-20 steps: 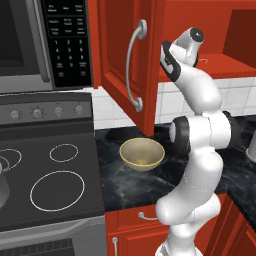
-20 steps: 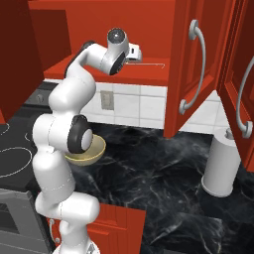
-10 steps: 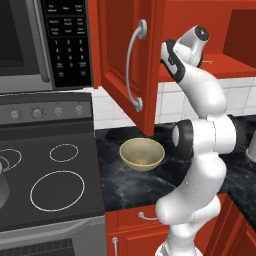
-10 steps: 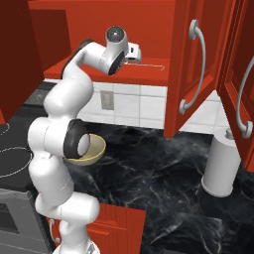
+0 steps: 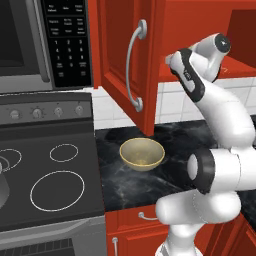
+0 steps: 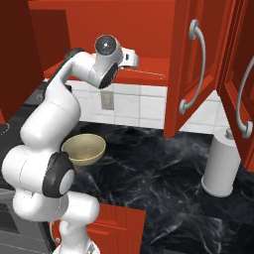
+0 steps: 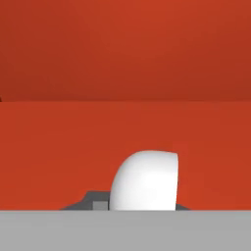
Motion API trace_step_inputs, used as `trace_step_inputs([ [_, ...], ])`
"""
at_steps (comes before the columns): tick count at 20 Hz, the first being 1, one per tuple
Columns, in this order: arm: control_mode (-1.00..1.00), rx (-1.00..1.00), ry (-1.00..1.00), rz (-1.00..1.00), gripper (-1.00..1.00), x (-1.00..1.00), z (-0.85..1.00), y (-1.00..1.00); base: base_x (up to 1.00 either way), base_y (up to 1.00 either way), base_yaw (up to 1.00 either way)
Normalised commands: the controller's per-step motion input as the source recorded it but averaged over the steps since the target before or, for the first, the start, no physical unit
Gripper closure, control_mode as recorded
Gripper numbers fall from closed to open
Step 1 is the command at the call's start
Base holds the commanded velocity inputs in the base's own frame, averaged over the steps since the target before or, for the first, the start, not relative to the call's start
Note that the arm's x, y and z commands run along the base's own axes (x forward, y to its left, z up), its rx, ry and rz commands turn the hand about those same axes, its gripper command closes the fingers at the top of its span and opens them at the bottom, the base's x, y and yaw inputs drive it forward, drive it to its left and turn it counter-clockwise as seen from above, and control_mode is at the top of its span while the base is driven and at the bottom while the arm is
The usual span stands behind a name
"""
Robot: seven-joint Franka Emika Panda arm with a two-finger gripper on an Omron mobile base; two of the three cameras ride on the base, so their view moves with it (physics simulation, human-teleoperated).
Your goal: Open the cabinet and move the ladle to the pot. Then close the cabinet.
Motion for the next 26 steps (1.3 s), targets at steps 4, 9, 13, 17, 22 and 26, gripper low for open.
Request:
trace_step_inputs([
  [4, -1.0, 0.0, -0.09, -0.1, 1.0, -1.0, 0.29, 0.01, 0.0, 0.0, 0.0],
  [9, -1.0, -0.01, 0.0, -0.13, 1.0, -1.0, 0.43, 0.05, 0.0, 0.0, 0.0],
  [13, -1.0, -0.03, 0.01, -0.12, 1.0, -1.0, 0.49, 0.05, 0.0, 0.0, 0.0],
  [17, -1.0, -0.04, 0.07, -0.07, 1.0, -1.0, 0.36, 0.02, 0.0, 0.0, 0.0],
  [22, -1.0, 0.0, 0.16, 0.0, 1.0, -0.95, 0.07, 0.08, 0.0, 0.0, 0.0],
  [26, -1.0, 0.0, 0.15, 0.0, 1.0, -0.84, 0.0, 0.14, 0.0, 0.0, 0.0],
])
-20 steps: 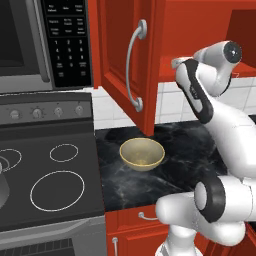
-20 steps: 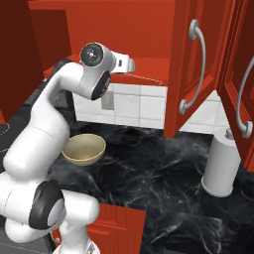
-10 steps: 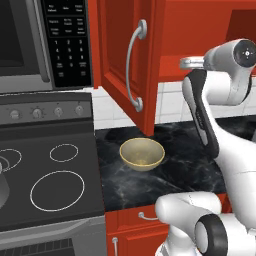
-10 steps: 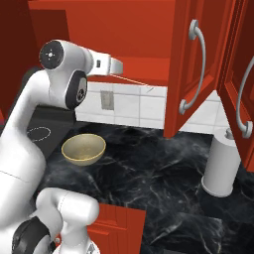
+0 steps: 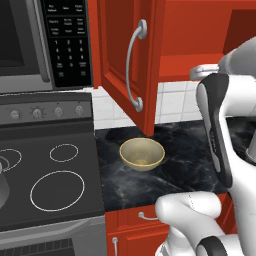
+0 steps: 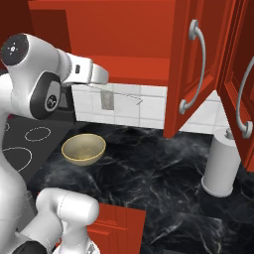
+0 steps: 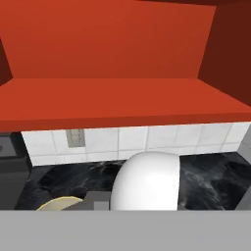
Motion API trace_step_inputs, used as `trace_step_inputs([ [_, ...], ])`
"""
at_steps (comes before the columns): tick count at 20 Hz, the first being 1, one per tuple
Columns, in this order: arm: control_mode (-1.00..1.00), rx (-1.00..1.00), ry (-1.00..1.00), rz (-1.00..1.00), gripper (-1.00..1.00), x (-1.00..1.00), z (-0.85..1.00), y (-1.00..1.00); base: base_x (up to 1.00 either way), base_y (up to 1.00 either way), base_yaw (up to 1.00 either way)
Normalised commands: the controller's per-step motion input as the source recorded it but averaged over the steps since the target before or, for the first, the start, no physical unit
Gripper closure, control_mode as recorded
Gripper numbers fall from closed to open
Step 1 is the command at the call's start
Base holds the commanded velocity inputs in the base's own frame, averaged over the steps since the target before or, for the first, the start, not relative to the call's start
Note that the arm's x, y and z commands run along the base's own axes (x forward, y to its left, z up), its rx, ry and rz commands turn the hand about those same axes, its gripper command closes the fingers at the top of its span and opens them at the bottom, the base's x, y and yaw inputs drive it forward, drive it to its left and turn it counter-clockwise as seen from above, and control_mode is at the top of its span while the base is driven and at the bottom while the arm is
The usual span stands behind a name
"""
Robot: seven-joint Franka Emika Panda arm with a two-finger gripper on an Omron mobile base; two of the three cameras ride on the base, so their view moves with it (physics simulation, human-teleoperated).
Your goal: Open the cabinet and move the ladle to the pot. Then close the cabinet.
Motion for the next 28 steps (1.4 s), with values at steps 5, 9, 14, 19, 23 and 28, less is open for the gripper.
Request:
trace_step_inputs([
  [5, -1.0, 0.0, 0.07, 0.0, 1.0, -0.67, 0.0, 0.17, 0.0, 0.0, 0.0],
  [9, -1.0, 0.0, 0.03, 0.0, 1.0, -0.4, -0.05, 0.2, 0.0, 0.0, 0.0],
  [14, -1.0, 0.0, 0.02, 0.0, 1.0, -0.23, -0.16, 0.13, 0.0, 0.0, 0.0],
  [19, -1.0, 0.01, 0.09, 0.0, 1.0, -0.01, -0.18, 0.03, 0.0, 0.0, 0.0],
  [23, -1.0, 0.04, 0.12, 0.0, 1.0, 0.0, -0.11, 0.0, 0.0, 0.0, 0.0],
  [28, -1.0, 0.02, 0.12, 0.0, 1.0, 0.0, -0.12, 0.0, 0.0, 0.0, 0.0],
])
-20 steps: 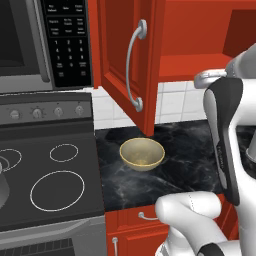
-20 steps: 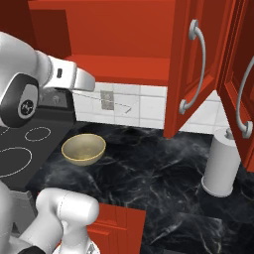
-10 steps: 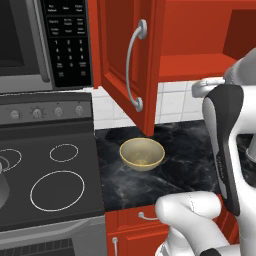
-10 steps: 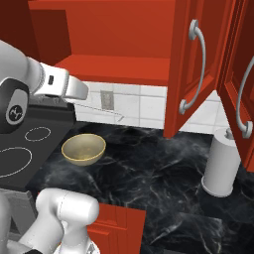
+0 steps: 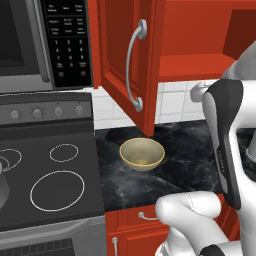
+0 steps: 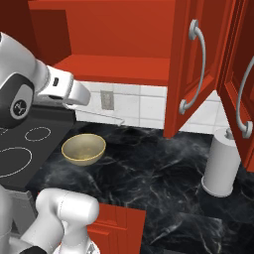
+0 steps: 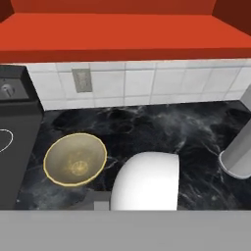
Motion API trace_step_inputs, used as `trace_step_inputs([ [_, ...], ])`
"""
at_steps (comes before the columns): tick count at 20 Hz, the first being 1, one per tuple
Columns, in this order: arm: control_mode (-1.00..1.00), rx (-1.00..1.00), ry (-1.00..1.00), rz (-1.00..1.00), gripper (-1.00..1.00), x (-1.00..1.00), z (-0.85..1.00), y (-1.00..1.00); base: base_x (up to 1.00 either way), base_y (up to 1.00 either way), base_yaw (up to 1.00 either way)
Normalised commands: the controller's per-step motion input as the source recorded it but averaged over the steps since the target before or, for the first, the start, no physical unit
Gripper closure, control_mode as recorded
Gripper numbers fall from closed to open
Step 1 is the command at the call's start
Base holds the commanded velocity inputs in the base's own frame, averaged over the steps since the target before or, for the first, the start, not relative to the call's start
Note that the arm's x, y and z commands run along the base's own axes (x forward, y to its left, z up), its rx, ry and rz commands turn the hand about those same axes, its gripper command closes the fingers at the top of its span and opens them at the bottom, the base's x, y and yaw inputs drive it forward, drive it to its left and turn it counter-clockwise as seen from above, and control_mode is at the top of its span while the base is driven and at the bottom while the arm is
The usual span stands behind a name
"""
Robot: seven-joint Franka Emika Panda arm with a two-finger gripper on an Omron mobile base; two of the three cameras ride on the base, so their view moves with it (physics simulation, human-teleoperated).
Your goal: Open the cabinet and move the ladle to the pot. Then close the cabinet.
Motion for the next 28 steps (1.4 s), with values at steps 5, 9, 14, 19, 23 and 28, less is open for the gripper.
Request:
trace_step_inputs([
  [5, -1.0, 0.01, 0.1, 0.0, 1.0, 0.0, -0.17, 0.0, 0.0, 0.0, 0.0],
  [9, -1.0, 0.0, 0.07, 0.0, 1.0, 0.0, -0.14, 0.0, 0.0, 0.0, 0.0],
  [14, 1.0, 0.0, 0.01, 0.0, 1.0, -0.2, -0.06, 0.0, -0.4, -0.01, 0.0],
  [19, 1.0, 0.0, 0.0, 0.0, 1.0, 0.0, 0.0, 0.0, -1.0, -0.01, -0.03],
  [23, 1.0, 0.0, 0.0, 0.0, 1.0, 0.0, 0.0, 0.0, -0.99, 0.1, -0.04],
  [28, 1.0, 0.0, 0.0, 0.0, 1.0, 0.0, 0.0, 0.0, -0.63, 0.57, -0.01],
])
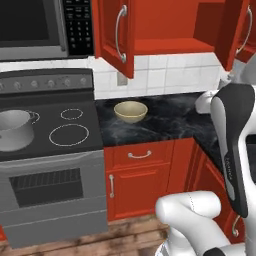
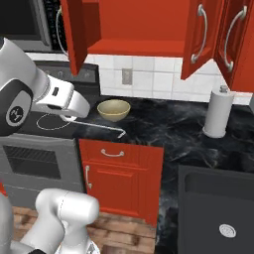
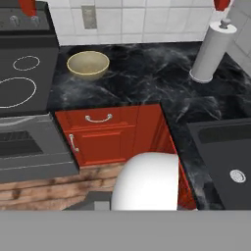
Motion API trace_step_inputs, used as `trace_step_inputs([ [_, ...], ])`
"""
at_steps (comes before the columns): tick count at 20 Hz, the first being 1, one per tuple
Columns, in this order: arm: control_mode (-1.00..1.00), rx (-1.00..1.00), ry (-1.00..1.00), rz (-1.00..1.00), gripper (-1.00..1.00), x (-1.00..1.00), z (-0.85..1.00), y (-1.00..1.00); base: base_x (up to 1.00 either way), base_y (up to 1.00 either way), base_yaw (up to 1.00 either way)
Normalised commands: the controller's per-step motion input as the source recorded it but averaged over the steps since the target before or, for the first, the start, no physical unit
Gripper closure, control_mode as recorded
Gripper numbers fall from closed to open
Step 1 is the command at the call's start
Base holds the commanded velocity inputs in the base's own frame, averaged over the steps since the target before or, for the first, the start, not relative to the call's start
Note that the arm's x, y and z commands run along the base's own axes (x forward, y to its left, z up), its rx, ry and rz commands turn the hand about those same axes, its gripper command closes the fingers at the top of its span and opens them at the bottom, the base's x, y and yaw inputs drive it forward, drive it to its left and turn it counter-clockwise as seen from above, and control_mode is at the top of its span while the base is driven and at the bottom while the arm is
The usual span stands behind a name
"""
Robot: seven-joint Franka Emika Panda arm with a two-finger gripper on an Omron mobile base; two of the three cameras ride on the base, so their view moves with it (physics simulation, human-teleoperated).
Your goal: Open the cabinet and move the ladle to the pot. Then close the cabinet.
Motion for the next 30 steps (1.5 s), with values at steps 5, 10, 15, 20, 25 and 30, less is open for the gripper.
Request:
trace_step_inputs([
  [5, 1.0, 0.0, 0.0, 0.0, 1.0, 0.0, 0.0, 0.0, -0.08, 0.99, 0.0],
  [10, 1.0, 0.0, 0.0, 0.0, 1.0, 0.0, 0.0, 0.0, 0.02, 1.0, 0.0],
  [15, 1.0, 0.0, 0.0, 0.0, 1.0, 0.0, 0.0, 0.0, 0.09, 1.0, 0.0],
  [20, 1.0, 0.0, 0.0, 0.0, 1.0, 0.0, 0.0, 0.0, 0.31, 0.93, 0.0],
  [25, 1.0, 0.0, 0.0, 0.0, 1.0, 0.0, 0.0, 0.0, 0.63, 0.76, 0.0],
  [30, 1.0, 0.0, 0.0, 0.0, 1.0, 0.0, 0.0, 0.0, 0.75, 0.4, 0.0],
])
